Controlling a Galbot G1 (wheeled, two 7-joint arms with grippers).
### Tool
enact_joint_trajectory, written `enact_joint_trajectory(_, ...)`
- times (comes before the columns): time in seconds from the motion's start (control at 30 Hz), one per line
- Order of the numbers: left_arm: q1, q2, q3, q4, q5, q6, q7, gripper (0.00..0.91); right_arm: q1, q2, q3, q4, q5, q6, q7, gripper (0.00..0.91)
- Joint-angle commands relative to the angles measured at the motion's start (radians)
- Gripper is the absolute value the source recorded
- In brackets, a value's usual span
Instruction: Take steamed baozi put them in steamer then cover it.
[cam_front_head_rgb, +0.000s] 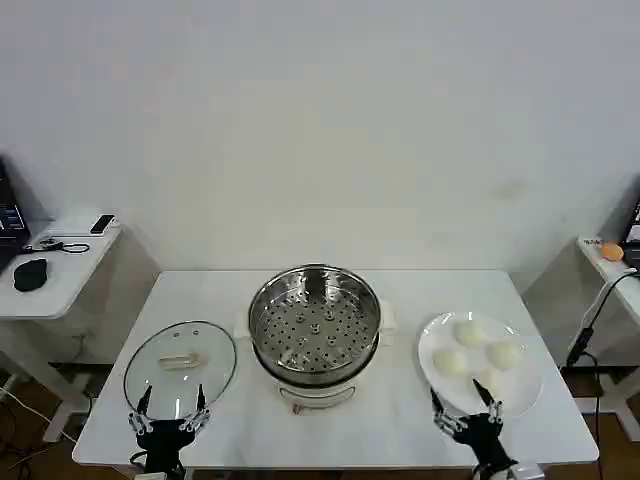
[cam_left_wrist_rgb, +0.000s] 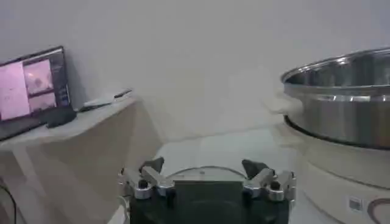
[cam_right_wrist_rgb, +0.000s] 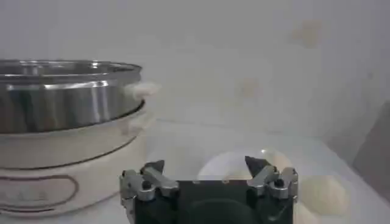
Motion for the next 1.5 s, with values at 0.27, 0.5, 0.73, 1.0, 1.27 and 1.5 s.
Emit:
enact_joint_trajectory(0.27, -0.008, 0.022, -0.009, -0.029, 0.109, 0.088, 0.055, 0.907, 0.212, -0.371, 0.191, -0.131, -0.264, -0.285, -0.287, 0.907)
enact_joint_trajectory(0.5, -0.017, 0.018, -0.024, -0.011, 0.136, 0.082, 0.085, 0.907, 0.399, -0.573, 0.077, -0.315, -0.353, -0.348, -0.558, 0.907)
enact_joint_trajectory(0.73, -0.031, 0.010, -0.026, -0.005, 0.165, 0.079, 0.103, 0.907, 0.712, -0.675, -0.220, -0.478, -0.401, -0.268, -0.774, 0.907)
enact_joint_trajectory(1.0, -0.040, 0.009, -0.053, 0.007, 0.181, 0.065, 0.110, 0.907, 1.162, -0.661, -0.672, -0.684, -0.394, -0.157, -0.915, 0.907)
enact_joint_trajectory(1.27, -0.049, 0.006, -0.077, 0.008, 0.184, 0.062, 0.115, 0.907, 1.399, -0.544, -0.924, -0.824, -0.456, -0.069, -0.980, 0.907)
enact_joint_trajectory(1.5, -0.053, -0.001, -0.090, 0.014, 0.185, 0.060, 0.120, 0.907, 1.459, -0.467, -0.999, -0.912, -0.494, -0.040, -1.005, 0.907)
